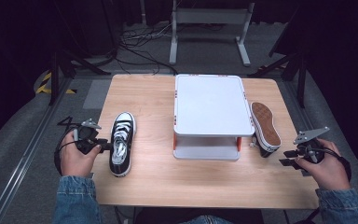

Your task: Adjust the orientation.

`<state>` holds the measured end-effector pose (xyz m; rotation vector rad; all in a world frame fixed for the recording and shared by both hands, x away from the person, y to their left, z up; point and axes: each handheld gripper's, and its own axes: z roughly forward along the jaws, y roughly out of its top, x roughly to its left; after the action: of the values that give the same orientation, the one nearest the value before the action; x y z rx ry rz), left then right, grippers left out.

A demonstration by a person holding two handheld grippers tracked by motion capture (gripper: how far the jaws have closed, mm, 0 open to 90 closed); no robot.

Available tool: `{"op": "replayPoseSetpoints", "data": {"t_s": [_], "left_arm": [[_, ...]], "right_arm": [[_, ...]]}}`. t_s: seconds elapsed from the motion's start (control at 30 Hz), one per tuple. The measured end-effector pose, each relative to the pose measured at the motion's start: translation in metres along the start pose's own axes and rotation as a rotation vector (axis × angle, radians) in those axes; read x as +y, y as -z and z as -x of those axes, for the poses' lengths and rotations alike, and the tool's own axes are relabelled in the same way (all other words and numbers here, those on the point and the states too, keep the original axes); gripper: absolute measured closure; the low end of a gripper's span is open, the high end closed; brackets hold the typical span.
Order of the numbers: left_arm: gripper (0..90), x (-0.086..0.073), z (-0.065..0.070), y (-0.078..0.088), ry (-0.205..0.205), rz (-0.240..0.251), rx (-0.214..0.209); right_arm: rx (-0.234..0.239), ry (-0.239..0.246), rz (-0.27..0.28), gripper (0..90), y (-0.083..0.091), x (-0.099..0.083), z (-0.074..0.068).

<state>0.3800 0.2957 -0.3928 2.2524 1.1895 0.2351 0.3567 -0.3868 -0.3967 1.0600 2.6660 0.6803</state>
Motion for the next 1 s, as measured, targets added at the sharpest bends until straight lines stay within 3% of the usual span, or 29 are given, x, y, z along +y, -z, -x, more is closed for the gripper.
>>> {"op": "replayPoseSetpoints", "data": {"t_s": [0.07,0.17,0.27,0.4,0.47,0.63,0.8,0.9,1.0], "left_arm": [[60.4,0.006,0.006,0.006,-0.039,0.03,-0.017],[38.7,0.016,0.017,0.009,-0.098,0.033,-0.074],[33.6,0.025,0.028,0.011,-0.173,0.038,-0.083],[28.6,0.028,0.029,0.001,-0.176,0.009,-0.031],[28.1,0.025,0.025,-0.006,-0.156,-0.025,-0.009],[29.8,0.018,0.017,-0.014,-0.128,-0.061,0.021],[31.1,0.018,0.014,-0.029,-0.135,-0.102,0.033],[31.5,0.02,0.013,-0.039,-0.147,-0.145,0.073],[35.2,0.022,0.011,-0.045,-0.136,-0.148,0.08]], "right_arm": [[0.003,-0.001,-0.002,58.9,-0.001,0.0,0.0],[0.01,0.0,-0.002,58.4,-0.001,0.001,-0.002],[0.009,0.001,0.0,58.0,-0.001,0.001,-0.002],[0.012,0.007,0.001,57.3,-0.002,0.001,-0.002],[0.014,0.009,0.0,57.2,-0.003,0.001,-0.003],[0.014,0.013,0.004,56.8,-0.002,0.001,-0.002],[0.012,0.011,0.003,56.2,-0.001,0.0,-0.004],[0.012,0.013,0.003,56.0,-0.001,0.0,-0.004],[0.011,0.018,0.006,55.5,-0.001,-0.001,-0.005]]}}
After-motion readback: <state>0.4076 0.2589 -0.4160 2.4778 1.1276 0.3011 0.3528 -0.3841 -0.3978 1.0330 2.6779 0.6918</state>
